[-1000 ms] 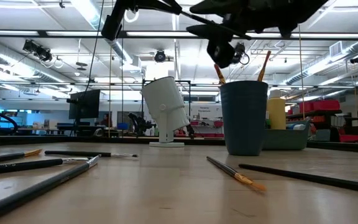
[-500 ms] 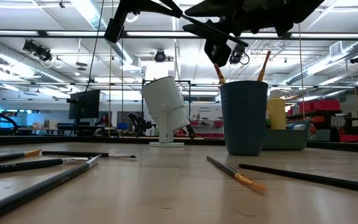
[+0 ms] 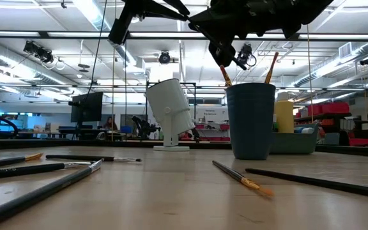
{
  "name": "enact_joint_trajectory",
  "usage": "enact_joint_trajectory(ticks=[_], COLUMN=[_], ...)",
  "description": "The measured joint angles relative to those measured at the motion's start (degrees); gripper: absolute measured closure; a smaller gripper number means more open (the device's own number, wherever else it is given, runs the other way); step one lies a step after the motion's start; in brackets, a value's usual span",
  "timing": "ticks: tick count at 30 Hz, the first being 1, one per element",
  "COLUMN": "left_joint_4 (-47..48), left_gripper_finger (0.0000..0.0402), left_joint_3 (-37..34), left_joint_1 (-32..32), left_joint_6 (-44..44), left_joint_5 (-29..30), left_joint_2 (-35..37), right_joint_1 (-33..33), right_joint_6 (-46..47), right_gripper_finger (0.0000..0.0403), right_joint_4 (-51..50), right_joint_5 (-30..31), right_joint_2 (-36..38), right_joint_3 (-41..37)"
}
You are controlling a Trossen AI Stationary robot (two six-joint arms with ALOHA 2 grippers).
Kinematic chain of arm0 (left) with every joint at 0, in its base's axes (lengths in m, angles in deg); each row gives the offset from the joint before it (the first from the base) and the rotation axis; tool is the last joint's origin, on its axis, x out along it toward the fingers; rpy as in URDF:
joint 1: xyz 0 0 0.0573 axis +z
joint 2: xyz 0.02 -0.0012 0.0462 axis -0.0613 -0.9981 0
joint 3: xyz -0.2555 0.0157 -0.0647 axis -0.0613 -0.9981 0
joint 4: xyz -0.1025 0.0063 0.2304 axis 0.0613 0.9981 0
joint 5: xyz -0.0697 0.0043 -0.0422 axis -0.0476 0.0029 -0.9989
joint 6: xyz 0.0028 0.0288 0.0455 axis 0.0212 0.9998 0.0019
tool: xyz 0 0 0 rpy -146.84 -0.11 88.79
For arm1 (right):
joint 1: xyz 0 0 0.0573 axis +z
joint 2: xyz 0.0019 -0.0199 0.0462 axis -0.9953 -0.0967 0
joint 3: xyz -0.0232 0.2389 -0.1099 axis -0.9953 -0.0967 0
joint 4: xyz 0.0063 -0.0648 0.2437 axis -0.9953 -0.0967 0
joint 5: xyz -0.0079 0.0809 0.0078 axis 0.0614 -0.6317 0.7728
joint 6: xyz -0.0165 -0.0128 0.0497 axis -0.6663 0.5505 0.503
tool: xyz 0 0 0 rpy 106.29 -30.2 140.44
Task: Pick & Place Paint Supplies
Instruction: Put the silver paintbrush into the blue cup
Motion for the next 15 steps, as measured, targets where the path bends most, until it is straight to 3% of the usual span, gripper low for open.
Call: enact_joint_trajectory(ticks=[5, 9, 15], left_joint_4=[-0.12, -2.02, -9.68], left_gripper_finger=[0.0339, 0.0324, 0.0313], left_joint_3=[0.0, 0.0, -0.04], left_joint_1=[-0.18, -0.78, -1.79], left_joint_6=[-3.15, -11.9, -25.41], left_joint_5=[0.17, 1.37, 6.49], left_joint_2=[0.0, 0.0, 1.24], right_joint_1=[-0.09, -0.5, 1.06], right_joint_6=[-0.73, -5.08, -10.8], right_gripper_finger=[0.0386, 0.0388, 0.0388], right_joint_4=[-0.47, -2.47, -8.88], right_joint_5=[0.21, 0.62, 11.58], right_joint_2=[0.39, 3.05, 9.27], right_joint_3=[0.0, -0.02, -0.02])
